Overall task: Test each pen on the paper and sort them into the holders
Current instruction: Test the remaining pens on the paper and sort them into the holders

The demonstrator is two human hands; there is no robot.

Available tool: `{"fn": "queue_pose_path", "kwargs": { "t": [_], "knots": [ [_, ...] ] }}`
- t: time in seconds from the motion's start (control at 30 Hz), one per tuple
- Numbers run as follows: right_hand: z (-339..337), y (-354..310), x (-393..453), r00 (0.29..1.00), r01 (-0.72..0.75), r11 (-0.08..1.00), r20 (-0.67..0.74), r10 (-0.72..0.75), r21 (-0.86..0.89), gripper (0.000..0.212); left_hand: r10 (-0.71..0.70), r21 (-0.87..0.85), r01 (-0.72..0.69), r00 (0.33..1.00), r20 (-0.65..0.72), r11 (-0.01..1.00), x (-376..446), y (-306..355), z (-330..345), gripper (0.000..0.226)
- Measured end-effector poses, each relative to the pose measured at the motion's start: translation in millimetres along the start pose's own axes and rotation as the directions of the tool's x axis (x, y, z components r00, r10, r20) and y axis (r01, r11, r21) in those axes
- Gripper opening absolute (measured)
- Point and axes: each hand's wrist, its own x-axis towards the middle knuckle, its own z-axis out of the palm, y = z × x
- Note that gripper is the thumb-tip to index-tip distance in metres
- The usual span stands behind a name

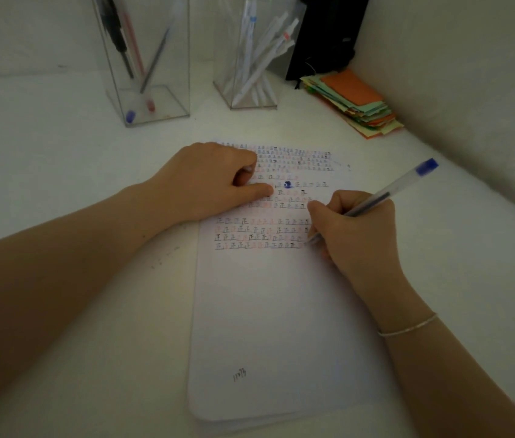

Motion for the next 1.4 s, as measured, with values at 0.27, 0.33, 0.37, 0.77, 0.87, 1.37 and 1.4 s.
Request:
{"fn": "queue_pose_path", "kwargs": {
  "t": [0.27, 0.33, 0.37, 0.77, 0.87, 1.37, 1.4],
  "knots": [
    [0.8, 2.4, 0.1, 0.999, 0.039, 0.999, -0.001, -0.039, -0.024, 0.033, 0.003, 0.004, -0.003, 1.000, -0.003, 1.000, -0.3, -0.1, -0.7, 0.042],
    [0.8, 2.3, 0.0, 0.999, 0.033, 0.999, -0.002, -0.033, -0.003, 0.033, 0.002, 0.006, -0.002, 1.000, -0.005, 1.000, -0.4, 0.0, -0.2, 0.042],
    [1.4, 2.0, 0.0, 1.000, 0.031, 1.000, -0.002, -0.031, -0.002, 0.033, 0.000, 0.007, 0.000, 1.000, -0.005, 1.000, -0.2, 0.2, -0.1, 0.042],
    [-1.2, 3.8, 5.0, 0.999, -0.021, 0.998, -0.046, 0.023, 0.062, 0.037, 0.049, -0.068, -0.056, 0.994, -0.098, 0.996, -2.0, 5.5, -6.0, 0.026],
    [-12.7, -7.2, 17.4, 0.964, -0.250, 0.856, 0.030, 0.266, 0.453, 0.029, 0.045, -0.196, -0.070, 0.990, -0.132, 0.978, -2.9, 4.9, -6.9, 0.038],
    [29.7, -18.2, 45.2, 0.966, -0.129, 0.699, -0.070, 0.249, 0.704, 0.026, -0.089, -0.506, 0.033, 0.992, -0.088, 0.862, 1.2, 4.9, -11.3, 0.037],
    [29.8, -17.3, 45.5, 0.969, -0.126, 0.710, -0.067, 0.237, 0.692, 0.026, -0.083, -0.493, 0.032, 0.993, -0.082, 0.869, 1.3, 5.1, -11.0, 0.038]
  ]
}}
